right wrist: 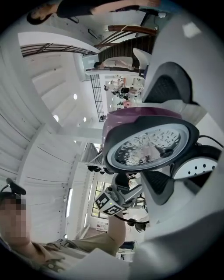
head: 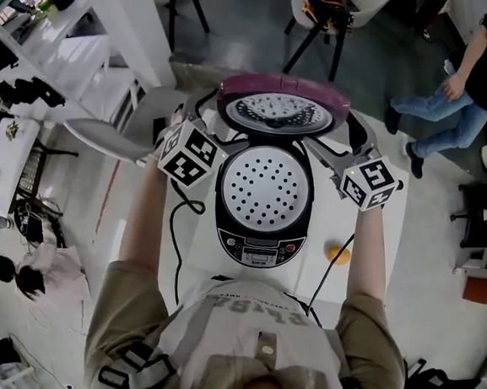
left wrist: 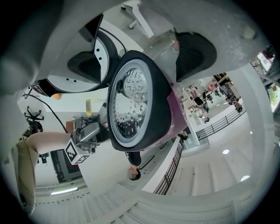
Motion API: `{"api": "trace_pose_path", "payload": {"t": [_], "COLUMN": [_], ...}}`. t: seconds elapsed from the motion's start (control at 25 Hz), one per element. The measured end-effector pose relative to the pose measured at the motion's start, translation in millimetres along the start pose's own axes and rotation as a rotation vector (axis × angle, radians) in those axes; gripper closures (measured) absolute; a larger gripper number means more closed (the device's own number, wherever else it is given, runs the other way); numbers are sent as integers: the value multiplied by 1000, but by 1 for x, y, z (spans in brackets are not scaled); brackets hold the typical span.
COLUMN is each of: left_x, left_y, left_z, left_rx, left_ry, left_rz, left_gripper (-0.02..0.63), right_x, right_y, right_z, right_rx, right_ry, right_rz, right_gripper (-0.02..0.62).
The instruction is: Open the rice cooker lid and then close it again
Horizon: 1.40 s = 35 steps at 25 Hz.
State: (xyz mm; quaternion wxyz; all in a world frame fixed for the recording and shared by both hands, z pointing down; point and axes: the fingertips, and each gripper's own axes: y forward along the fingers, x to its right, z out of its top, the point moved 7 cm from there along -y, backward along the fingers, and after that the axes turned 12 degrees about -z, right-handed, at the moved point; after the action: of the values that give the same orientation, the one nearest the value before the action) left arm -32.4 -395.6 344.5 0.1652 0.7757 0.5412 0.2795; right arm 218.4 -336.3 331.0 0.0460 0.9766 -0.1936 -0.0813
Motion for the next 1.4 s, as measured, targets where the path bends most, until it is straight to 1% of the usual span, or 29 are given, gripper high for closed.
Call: {"api": "trace_pose_path", "payload": {"t": [0.24,0.44,0.96,1.4], "left_x": [-5,-7,-2,15], "left_y": [6,9,7,-4], "left_z": [6,7,7,5], "left_rx": [-13,-26,-36,-51], "left_ry": [46,65,63,71], "left_rz": [-29,-37,-34,-48], "left_gripper": [58,58,58,58], "right_x": [0,-1,-5,-17], "right_y": [13,19,17,1], "right_z": [7,7,7,6], "right_rx": [11,19,16,3], "right_ry": [-32,-44,-51,-85], "right_rz": [26,47,70,89], "right_gripper": [132,129,123,112]}}
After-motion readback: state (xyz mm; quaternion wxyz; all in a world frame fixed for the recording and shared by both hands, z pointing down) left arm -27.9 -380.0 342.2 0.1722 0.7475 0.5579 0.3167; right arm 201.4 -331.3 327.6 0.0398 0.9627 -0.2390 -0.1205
